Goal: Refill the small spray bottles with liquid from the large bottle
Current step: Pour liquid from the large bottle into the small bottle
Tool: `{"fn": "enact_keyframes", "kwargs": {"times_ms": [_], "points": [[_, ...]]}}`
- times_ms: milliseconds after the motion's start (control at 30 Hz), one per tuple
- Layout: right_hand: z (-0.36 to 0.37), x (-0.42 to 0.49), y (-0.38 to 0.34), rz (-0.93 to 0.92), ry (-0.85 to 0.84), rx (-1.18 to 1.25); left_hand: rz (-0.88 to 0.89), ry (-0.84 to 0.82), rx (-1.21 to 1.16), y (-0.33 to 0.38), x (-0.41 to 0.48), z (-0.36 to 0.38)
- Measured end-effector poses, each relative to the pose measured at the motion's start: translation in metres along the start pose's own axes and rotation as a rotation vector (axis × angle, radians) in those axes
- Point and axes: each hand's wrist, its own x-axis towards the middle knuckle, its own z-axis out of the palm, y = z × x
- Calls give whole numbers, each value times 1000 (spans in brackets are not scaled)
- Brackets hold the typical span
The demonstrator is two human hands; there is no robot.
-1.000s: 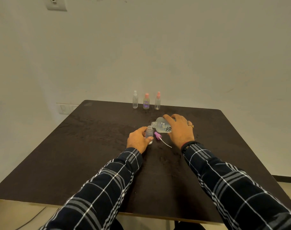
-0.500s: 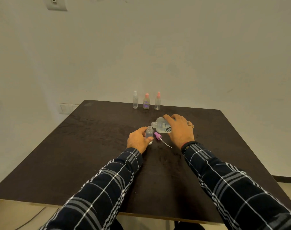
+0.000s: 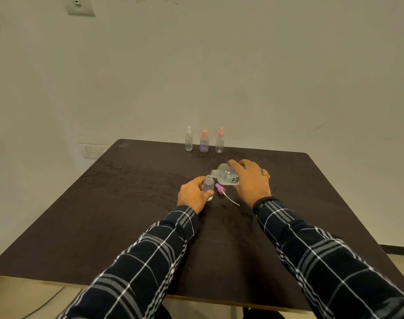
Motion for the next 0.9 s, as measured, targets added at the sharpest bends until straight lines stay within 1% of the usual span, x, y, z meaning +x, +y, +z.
{"fn": "enact_keyframes", "kwargs": {"times_ms": [300, 467, 700, 900], "points": [[-2, -1, -1, -5, -4, -10, -7, -12, -1, -1, 1, 0], [-2, -2, 1, -11, -21, 31, -7, -11, 0, 0, 0, 0], [7, -7, 3, 36, -56, 235, 6, -8, 21, -1, 1, -2], [10, -6, 5, 100, 10, 444, 13, -3, 31, -1, 0, -2]]}}
